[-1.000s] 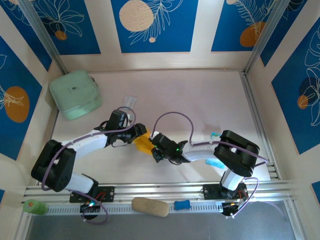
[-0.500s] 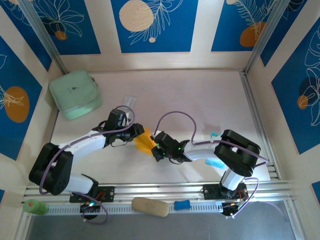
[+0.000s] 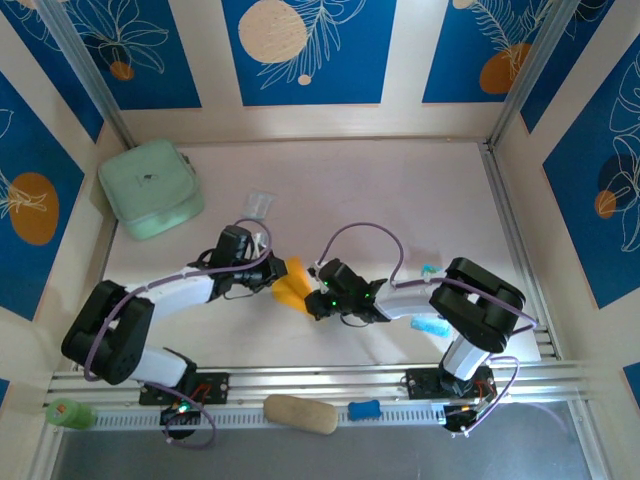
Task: Fold a paper plane with a square sheet of paper (pick it up from the middle)
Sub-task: Perform the fourth fold on the wing at the bottom-center of the table.
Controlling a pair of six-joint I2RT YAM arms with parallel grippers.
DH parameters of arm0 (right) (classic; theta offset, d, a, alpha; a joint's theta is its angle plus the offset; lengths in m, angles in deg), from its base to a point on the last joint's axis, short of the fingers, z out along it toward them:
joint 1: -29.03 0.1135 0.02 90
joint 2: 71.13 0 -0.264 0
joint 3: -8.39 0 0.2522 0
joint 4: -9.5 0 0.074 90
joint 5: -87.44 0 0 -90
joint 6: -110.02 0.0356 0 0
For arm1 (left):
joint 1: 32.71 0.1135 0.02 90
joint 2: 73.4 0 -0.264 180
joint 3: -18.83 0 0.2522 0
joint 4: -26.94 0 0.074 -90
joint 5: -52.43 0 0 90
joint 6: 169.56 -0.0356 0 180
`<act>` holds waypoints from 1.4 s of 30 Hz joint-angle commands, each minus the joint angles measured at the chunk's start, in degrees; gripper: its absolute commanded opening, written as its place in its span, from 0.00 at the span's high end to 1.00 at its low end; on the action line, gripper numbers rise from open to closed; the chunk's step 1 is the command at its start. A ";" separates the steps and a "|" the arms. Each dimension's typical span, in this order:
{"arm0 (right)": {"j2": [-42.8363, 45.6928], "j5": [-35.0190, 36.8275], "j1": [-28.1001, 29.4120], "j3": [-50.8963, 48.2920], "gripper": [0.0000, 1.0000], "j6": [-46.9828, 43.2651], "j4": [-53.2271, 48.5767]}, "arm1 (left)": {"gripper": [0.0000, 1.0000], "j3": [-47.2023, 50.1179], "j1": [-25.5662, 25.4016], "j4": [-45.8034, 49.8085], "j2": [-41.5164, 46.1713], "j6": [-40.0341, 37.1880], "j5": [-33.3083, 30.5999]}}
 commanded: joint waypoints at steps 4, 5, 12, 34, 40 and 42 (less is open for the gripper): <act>-1.10 -3.82 -0.80 -1.69 0.88 2.86 -0.99 | 0.97 0.04 -1.16 -5.64 -3.81 1.52 2.39; -1.07 -4.02 -0.95 -1.69 0.88 3.13 -0.99 | 0.97 -0.20 -1.16 -5.95 -4.43 1.52 2.41; -1.21 -5.85 -1.93 -1.19 0.87 4.40 -1.68 | 0.97 -0.89 -1.34 -6.92 -8.00 1.28 2.05; -2.37 -11.48 -3.96 2.42 0.83 6.59 -6.25 | 0.93 -1.39 -1.74 -11.07 -12.04 1.05 3.49; -3.23 -13.25 -4.69 3.23 0.85 7.31 -7.79 | 0.93 -1.63 -1.96 -11.19 -12.85 0.86 3.76; -3.65 -13.87 -4.91 3.45 0.86 7.56 -8.35 | 0.92 -2.05 -1.96 -11.19 -13.35 0.76 4.03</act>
